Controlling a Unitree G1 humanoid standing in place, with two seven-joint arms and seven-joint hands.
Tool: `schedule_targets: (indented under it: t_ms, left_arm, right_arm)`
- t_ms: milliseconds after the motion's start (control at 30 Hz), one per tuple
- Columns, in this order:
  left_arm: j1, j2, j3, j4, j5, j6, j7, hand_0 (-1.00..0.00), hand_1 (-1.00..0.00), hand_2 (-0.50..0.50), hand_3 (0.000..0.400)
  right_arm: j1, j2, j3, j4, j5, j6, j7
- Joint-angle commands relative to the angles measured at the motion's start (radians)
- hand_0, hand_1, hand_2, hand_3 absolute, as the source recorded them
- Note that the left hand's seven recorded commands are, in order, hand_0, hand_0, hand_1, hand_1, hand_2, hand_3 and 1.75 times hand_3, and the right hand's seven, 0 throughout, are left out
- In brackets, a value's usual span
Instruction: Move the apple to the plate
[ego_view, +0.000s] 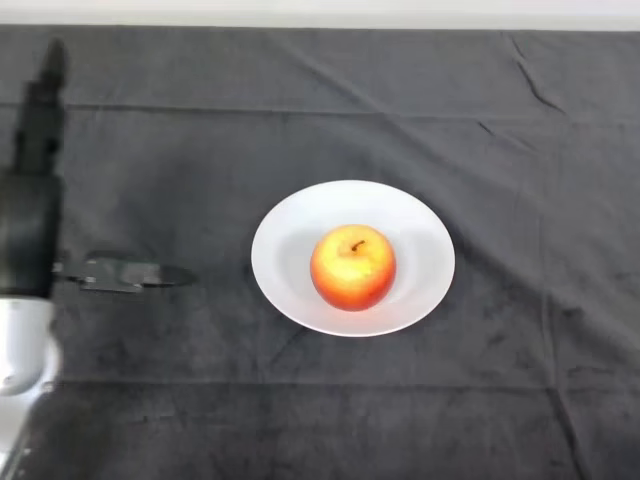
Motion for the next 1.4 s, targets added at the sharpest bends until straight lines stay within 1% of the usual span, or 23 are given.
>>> schedule_targets:
  t_ms: [33,167,367,533,767,967,1133,1300,1400]
  left_arm:
    - [0.052,0.051,0.057,-0.066,-0.017,-0.031,0.012,0.0,0.0,0.0,0.0]
    - [0.11,0.058,0.138,-0.101,-0.037,-0.055,0.022,0.0,0.0,0.0,0.0]
    - [0.198,0.05,0.248,-0.144,-0.057,-0.091,0.036,0.0,0.0,0.0,0.0]
    - [0.278,0.049,0.349,-0.186,-0.097,-0.115,0.031,0.0,0.0,0.0,0.0]
    - [0.371,0.022,0.466,-0.225,-0.136,-0.155,0.029,0.0,0.0,0.0,0.0]
    - [0.433,-0.004,0.556,-0.232,-0.174,-0.197,0.019,0.0,0.0,0.0,0.0]
    - [0.479,-0.025,0.63,-0.214,-0.216,-0.242,0.001,0.0,0.0,0.0,0.0]
    - [0.513,-0.032,0.704,-0.192,-0.271,-0.267,-0.02,0.0,0.0,0.0,0.0]
    - [0.519,-0.035,0.742,-0.174,-0.294,-0.275,-0.027,0.0,0.0,0.0,0.0]
  right_arm:
    - [0.092,0.03,0.0233,0.035,-0.0266,0.019,0.0075]
    - [0.093,0.03,0.0228,0.032,-0.0262,0.021,0.0081]
    - [0.095,0.03,0.0221,0.029,-0.0257,0.023,0.0089]
    - [0.096,0.03,0.0216,0.027,-0.0255,0.024,0.0094]
    - [0.096,0.03,0.0212,0.027,-0.0256,0.025,0.0098]
    - [0.095,0.03,0.0211,0.028,-0.0259,0.025,0.01]
    - [0.095,0.03,0.0212,0.029,-0.0263,0.024,0.0099]
    - [0.093,0.03,0.0214,0.031,-0.0268,0.023,0.0097]
    - [0.093,0.03,0.0216,0.033,-0.0272,0.022,0.0095]
